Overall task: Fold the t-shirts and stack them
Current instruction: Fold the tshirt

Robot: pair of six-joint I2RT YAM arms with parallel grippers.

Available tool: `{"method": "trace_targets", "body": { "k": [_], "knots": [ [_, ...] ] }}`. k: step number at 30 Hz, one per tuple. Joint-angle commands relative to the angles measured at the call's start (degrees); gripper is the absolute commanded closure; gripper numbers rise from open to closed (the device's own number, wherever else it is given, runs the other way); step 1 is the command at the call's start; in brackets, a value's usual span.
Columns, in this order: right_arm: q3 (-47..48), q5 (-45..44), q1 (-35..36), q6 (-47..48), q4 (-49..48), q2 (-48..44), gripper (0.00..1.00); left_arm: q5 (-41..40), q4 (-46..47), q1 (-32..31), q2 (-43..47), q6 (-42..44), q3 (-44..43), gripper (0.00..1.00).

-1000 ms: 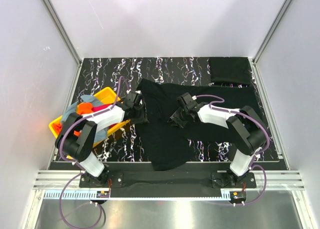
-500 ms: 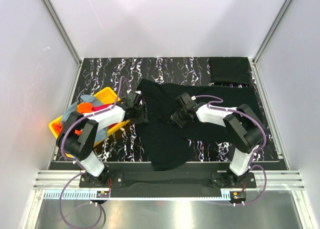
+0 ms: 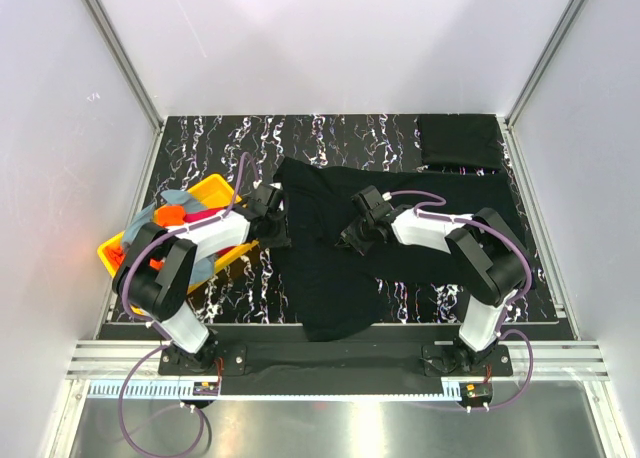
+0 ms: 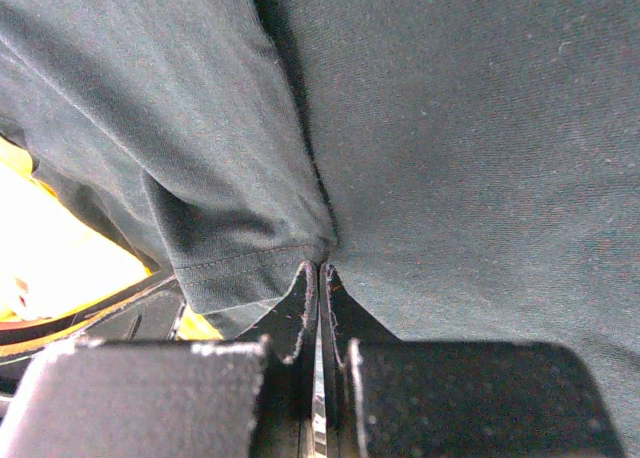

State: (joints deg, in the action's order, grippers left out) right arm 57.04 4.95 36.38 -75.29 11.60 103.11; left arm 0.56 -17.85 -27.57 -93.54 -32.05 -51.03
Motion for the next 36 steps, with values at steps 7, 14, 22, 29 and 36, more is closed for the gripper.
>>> {"method": "trace_targets", "body": {
  "k": [7, 14, 22, 29, 36],
  "knots": [
    [0.9, -2.9, 0.6, 1.3, -1.3, -1.3, 1.00, -0.9, -0.8, 0.1, 1.7, 0.9, -2.7, 0.86],
    [1.1, -4.1, 0.6, 3.7, -0.9, -3.9, 1.00, -2.1, -4.7, -1.1, 3.4, 0.9, -5.1, 1.00],
    [2.5, -6.6, 0.5, 9.0, 3.2, -7.0, 1.00, -7.5, -11.1, -4.9, 10.3, -1.5, -6.8, 1.00],
    [2.3, -10.7, 0.4, 12.2, 6.4, -9.7, 1.00, -8.9, -12.7, -8.8, 12.8, -3.7, -6.0, 1.00],
    [1.2, -13.1, 0.3, 14.2, 8.5, -14.6, 1.00, -11.6, -14.7, -12.3, 13.2, -6.4, -6.5, 1.00]
  ]
}}
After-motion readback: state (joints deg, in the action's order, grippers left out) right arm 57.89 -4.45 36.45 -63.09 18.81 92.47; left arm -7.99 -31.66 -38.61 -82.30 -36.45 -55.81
